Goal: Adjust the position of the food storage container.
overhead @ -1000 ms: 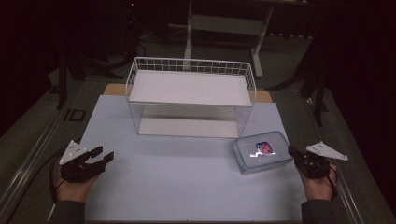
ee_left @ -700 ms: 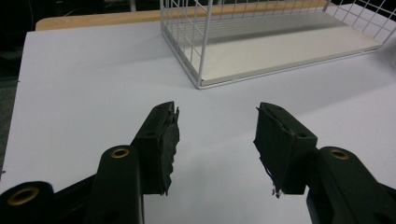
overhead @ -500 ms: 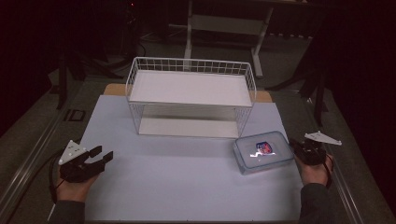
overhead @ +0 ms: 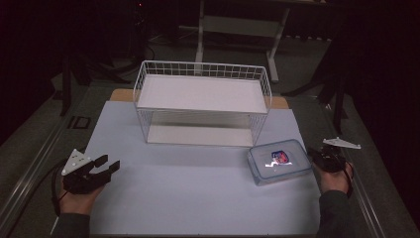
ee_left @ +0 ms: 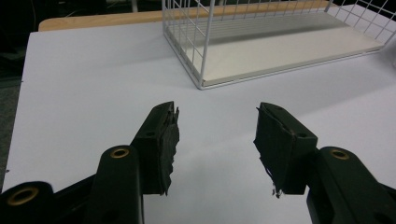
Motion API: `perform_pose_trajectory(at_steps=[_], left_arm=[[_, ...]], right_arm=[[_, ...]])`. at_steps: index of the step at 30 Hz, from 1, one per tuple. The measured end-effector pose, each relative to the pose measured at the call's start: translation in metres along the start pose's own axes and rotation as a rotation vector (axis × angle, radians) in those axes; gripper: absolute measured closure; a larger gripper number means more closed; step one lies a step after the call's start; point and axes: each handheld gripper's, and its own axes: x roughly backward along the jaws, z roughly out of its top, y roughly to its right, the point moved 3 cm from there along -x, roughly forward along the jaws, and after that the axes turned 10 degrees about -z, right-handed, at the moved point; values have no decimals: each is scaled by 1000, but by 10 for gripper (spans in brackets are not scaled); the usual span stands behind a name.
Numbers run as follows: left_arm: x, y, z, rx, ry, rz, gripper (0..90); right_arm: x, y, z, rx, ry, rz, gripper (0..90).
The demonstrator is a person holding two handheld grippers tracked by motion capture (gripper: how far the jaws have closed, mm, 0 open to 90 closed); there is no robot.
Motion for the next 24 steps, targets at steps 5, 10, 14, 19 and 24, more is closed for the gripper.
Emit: perform_pose_trajectory(at_steps=[5,10,14,19,24], left_arm=[[0,0,0,-1,3,-2,477],[-1,1,0,-6,-1,-2,477],[0,0,0,-3,2,0,477],[0,0,0,-3,4,0,477],[0,1,0,-7,5,0,477]], right_arm=[[2,0,0,-5,-2,14,900],[1,-1,2,16,-13,6,900],[-3,-1,6,30,-29,-5,900],[-6,-1,8,42,-47,-11,900],[-8,-1,8,45,-59,-17,900]])
